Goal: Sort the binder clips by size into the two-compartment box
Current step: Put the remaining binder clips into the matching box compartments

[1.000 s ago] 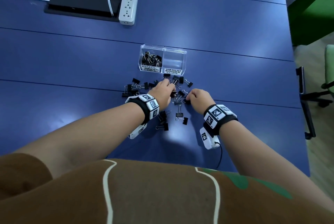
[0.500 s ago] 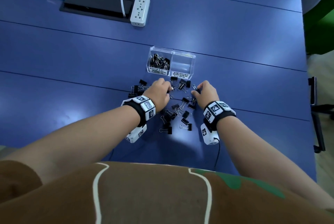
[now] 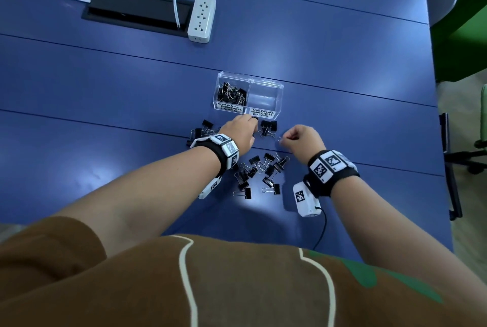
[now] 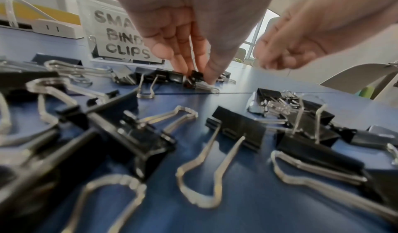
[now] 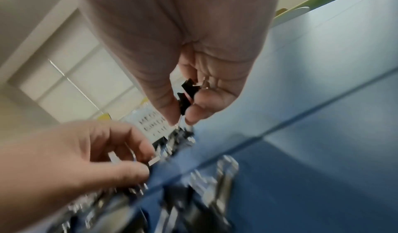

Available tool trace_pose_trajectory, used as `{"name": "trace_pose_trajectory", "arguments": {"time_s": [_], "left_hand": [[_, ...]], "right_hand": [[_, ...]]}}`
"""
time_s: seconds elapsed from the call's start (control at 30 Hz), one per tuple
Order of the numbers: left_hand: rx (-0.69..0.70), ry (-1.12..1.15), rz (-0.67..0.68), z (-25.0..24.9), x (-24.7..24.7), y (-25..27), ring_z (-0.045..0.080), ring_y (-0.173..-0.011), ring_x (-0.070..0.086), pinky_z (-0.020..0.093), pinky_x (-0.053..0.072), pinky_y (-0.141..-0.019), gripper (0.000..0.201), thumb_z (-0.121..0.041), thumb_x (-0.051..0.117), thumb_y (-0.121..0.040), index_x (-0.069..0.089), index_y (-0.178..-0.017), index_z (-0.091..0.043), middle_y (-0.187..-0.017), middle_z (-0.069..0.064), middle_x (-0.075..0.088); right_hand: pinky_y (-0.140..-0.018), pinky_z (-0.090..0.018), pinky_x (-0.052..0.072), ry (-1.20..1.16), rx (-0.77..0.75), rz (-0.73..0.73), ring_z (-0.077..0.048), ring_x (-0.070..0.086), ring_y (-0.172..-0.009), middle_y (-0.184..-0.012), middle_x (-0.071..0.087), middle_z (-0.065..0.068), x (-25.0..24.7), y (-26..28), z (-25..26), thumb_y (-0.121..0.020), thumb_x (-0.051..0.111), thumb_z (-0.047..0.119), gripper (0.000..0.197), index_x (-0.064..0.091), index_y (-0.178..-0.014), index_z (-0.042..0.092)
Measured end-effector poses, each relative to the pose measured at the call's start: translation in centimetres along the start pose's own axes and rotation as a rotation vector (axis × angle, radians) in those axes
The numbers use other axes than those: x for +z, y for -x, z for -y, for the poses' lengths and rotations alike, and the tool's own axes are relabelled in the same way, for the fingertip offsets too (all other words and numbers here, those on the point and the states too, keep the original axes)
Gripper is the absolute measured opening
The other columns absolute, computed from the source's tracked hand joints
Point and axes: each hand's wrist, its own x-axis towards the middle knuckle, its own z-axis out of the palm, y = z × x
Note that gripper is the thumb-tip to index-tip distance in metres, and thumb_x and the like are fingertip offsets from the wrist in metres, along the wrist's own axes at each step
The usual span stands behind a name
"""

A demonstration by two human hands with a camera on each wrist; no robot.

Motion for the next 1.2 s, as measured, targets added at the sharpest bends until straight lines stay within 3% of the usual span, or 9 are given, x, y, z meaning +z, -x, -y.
{"name": "trace_pose_trajectory", "arguments": {"time_s": [0.13, 0.27, 0.57, 0.67, 0.83, 0.93, 1.07, 1.13, 1.2], "left_hand": [[-0.021, 0.106, -0.033, 0.3, -0.1, 1.1, 0.023, -0.096, 0.054, 0.036, 0.048, -0.082, 0.021, -0.014, 0.052, -0.086, 0.055, -0.107, -0.012, -0.113, 0.005, 0.052], [-0.081, 0.232, -0.068, 1.7, -0.8, 2.5, 0.029, -0.076, 0.058, 0.040, 0.053, -0.075, 0.018, -0.018, 0.052, -0.087, 0.057, -0.102, -0.011, -0.102, 0.005, 0.044], [-0.176, 0.224, -0.203, 5.8, -5.7, 2.2, 0.034, -0.084, 0.057, 0.042, 0.051, -0.082, 0.023, -0.011, 0.048, -0.089, 0.060, -0.105, -0.002, -0.113, 0.016, 0.046], [-0.160, 0.212, -0.233, 6.1, -7.1, 1.2, 0.031, -0.092, 0.056, 0.037, 0.048, -0.087, 0.026, -0.009, 0.047, -0.089, 0.059, -0.111, -0.005, -0.116, 0.016, 0.048], [-0.124, 0.177, -0.204, 6.0, -8.3, -1.2, 0.028, -0.092, 0.057, 0.036, 0.048, -0.087, 0.022, -0.005, 0.051, -0.088, 0.058, -0.109, -0.007, -0.116, 0.014, 0.051], [-0.110, 0.144, -0.179, 5.9, -8.3, -2.2, 0.029, -0.094, 0.058, 0.037, 0.049, -0.088, 0.018, -0.004, 0.054, -0.088, 0.059, -0.104, -0.007, -0.115, 0.014, 0.052], [-0.069, 0.161, -0.219, 5.4, -7.6, -2.1, 0.027, -0.090, 0.058, 0.036, 0.052, -0.084, 0.022, -0.006, 0.057, -0.085, 0.059, -0.107, -0.010, -0.118, 0.010, 0.046], [-0.007, 0.152, -0.246, 4.9, -7.0, -1.5, 0.025, -0.092, 0.057, 0.038, 0.053, -0.083, 0.020, -0.007, 0.059, -0.083, 0.060, -0.103, -0.010, -0.115, 0.009, 0.047], [0.068, 0.138, -0.243, 4.0, -6.3, -0.6, 0.024, -0.088, 0.055, 0.038, 0.053, -0.080, 0.015, -0.006, 0.059, -0.083, 0.061, -0.098, -0.009, -0.110, 0.009, 0.049]], "right_hand": [[-0.054, -0.023, 0.045, -0.089, -0.090, -0.063, -0.011, 0.052, -0.054, -0.060, 0.058, 0.005, -1.4, -1.7, 3.2, -0.082, 0.065, 0.018, 0.010, 0.063, -0.072, 0.019], [-0.068, -0.027, 0.049, -0.059, -0.174, -0.053, -0.014, 0.056, -0.065, -0.072, 0.063, 0.003, -0.8, -3.7, 7.6, -0.084, 0.062, 0.015, 0.006, 0.067, -0.080, 0.018], [-0.074, -0.026, 0.049, 0.193, -0.374, 0.059, -0.016, 0.058, -0.076, -0.097, 0.066, 0.000, 3.1, -5.4, 14.3, -0.089, 0.049, 0.008, 0.024, 0.066, -0.104, 0.017], [-0.066, -0.021, 0.042, 0.122, -0.351, 0.009, -0.011, 0.053, -0.062, -0.088, 0.062, 0.001, 2.8, -4.8, 13.7, -0.088, 0.045, 0.005, 0.030, 0.066, -0.105, 0.018], [-0.068, -0.020, 0.050, -0.052, -0.287, -0.155, -0.008, 0.057, -0.067, -0.081, 0.065, 0.005, 1.4, -2.0, 9.5, -0.090, 0.050, 0.012, 0.018, 0.067, -0.091, 0.014], [-0.069, -0.026, 0.053, 0.004, -0.211, -0.156, -0.012, 0.054, -0.067, -0.090, 0.066, -0.002, 1.6, -0.4, 5.5, -0.090, 0.049, 0.010, 0.020, 0.068, -0.089, 0.014], [-0.087, -0.037, 0.050, 0.134, -0.181, -0.156, -0.020, 0.050, -0.092, -0.110, 0.055, -0.010, 2.5, 0.3, 1.3, -0.090, 0.047, 0.005, 0.034, 0.062, -0.118, 0.016], [-0.088, -0.038, 0.047, 0.189, -0.161, -0.113, -0.024, 0.043, -0.110, -0.117, 0.049, -0.008, 2.9, 0.6, 0.3, -0.090, 0.049, 0.009, 0.043, 0.052, -0.130, 0.024], [-0.087, -0.038, 0.047, 0.243, -0.151, -0.093, -0.024, 0.038, -0.114, -0.117, 0.047, -0.005, 3.3, 1.0, -0.1, -0.091, 0.050, 0.012, 0.045, 0.049, -0.133, 0.027]]}}
